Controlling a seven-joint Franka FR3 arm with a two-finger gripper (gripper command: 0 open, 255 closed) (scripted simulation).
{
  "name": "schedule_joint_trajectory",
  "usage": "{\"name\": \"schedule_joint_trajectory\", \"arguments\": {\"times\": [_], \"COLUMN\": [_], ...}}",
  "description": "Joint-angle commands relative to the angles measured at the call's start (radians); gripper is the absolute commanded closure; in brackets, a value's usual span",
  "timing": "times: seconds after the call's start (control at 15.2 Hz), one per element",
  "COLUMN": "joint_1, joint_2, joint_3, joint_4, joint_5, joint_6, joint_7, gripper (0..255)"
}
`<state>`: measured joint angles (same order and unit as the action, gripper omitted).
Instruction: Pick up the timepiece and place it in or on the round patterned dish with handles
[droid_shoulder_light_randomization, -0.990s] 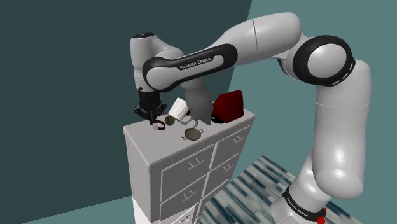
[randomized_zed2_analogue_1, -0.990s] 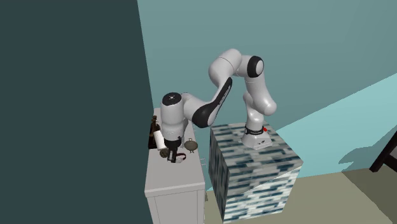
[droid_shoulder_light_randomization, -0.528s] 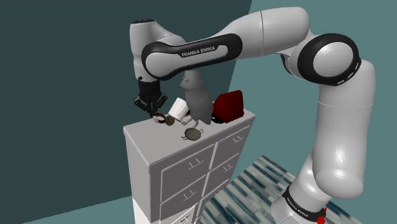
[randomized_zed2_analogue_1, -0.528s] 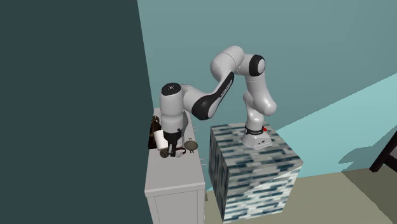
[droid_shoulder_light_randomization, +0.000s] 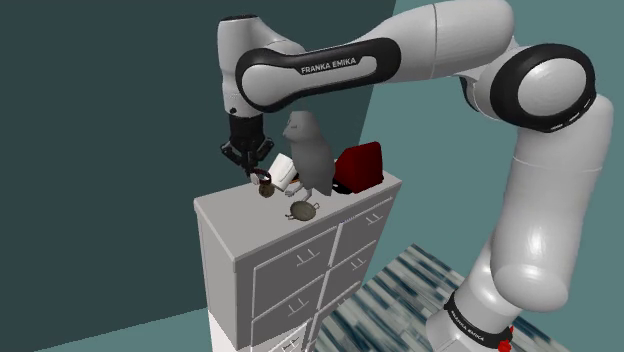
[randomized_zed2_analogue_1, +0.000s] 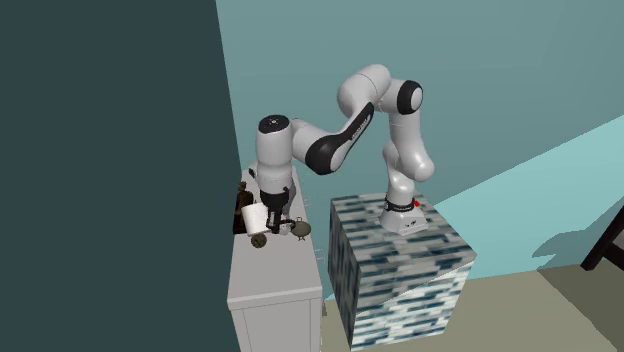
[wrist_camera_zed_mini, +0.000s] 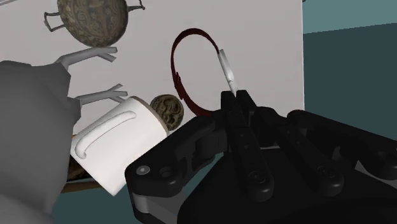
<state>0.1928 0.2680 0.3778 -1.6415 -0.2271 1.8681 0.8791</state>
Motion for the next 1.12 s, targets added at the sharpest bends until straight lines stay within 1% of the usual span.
{"name": "schedule_joint_trajectory", "arguments": {"times": [0.0,0.26,0.53,1.06], "joint_1": [-0.032,-0.082,-0.118,-0.116], "joint_2": [-0.079,-0.233,-0.385,-0.355], "joint_3": [-0.004,-0.025,-0.064,-0.062], "joint_4": [-0.093,-0.267,-0.424,-0.501], "joint_5": [0.028,0.085,0.136,0.121], "joint_6": [0.024,0.066,0.089,0.194], "joint_7": [-0.034,-0.114,-0.207,-0.187], "gripper": [255,255,255,255]}}
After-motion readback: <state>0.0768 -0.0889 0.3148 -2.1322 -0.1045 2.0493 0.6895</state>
